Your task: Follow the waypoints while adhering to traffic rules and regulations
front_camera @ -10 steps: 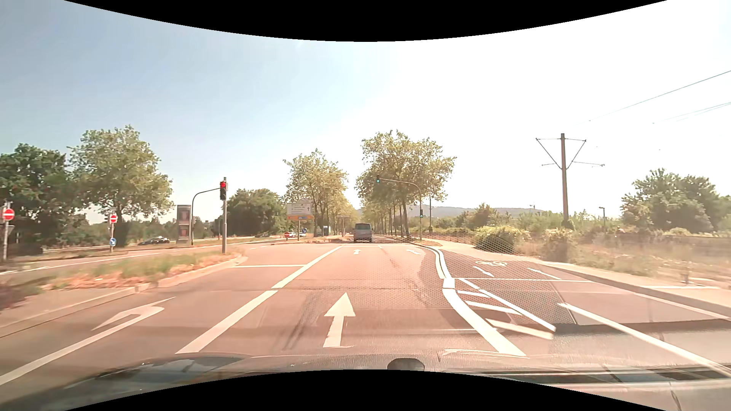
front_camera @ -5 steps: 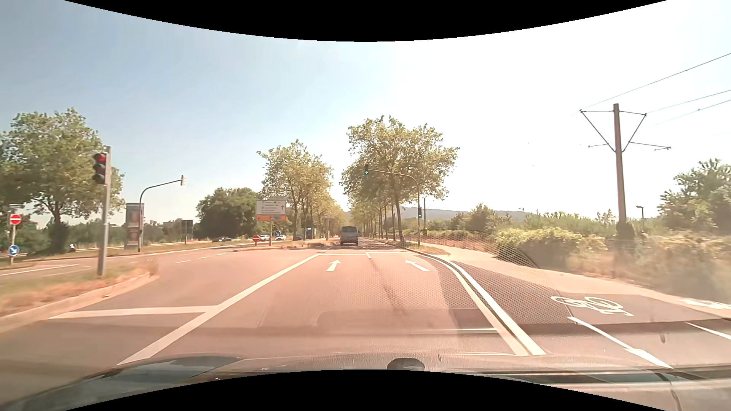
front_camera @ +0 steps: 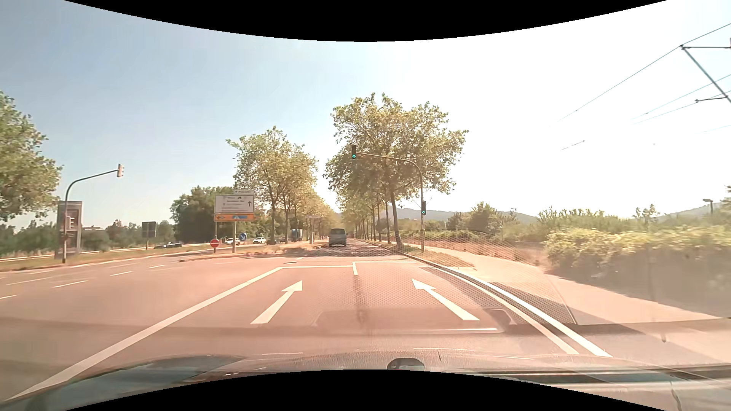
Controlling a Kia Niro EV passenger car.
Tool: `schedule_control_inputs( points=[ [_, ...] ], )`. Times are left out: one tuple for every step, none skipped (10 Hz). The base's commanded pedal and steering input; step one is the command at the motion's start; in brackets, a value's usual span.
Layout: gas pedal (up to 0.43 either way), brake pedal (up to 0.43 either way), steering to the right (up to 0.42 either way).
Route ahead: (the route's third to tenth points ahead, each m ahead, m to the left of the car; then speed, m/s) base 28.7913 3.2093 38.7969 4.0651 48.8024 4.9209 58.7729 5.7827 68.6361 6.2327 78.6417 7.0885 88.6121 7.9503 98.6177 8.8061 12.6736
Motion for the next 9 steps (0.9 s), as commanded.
schedule_control_inputs(
  points=[
    [0.079,0.0,0.003],
    [0.079,0.0,-0.001],
    [0.079,0.0,-0.001],
    [0.079,0.0,-0.005],
    [0.079,0.0,-0.009],
    [0.079,0.0,-0.01],
    [0.079,0.0,-0.011],
    [0.079,0.0,-0.014],
    [0.079,0.0,-0.016]
  ],
)
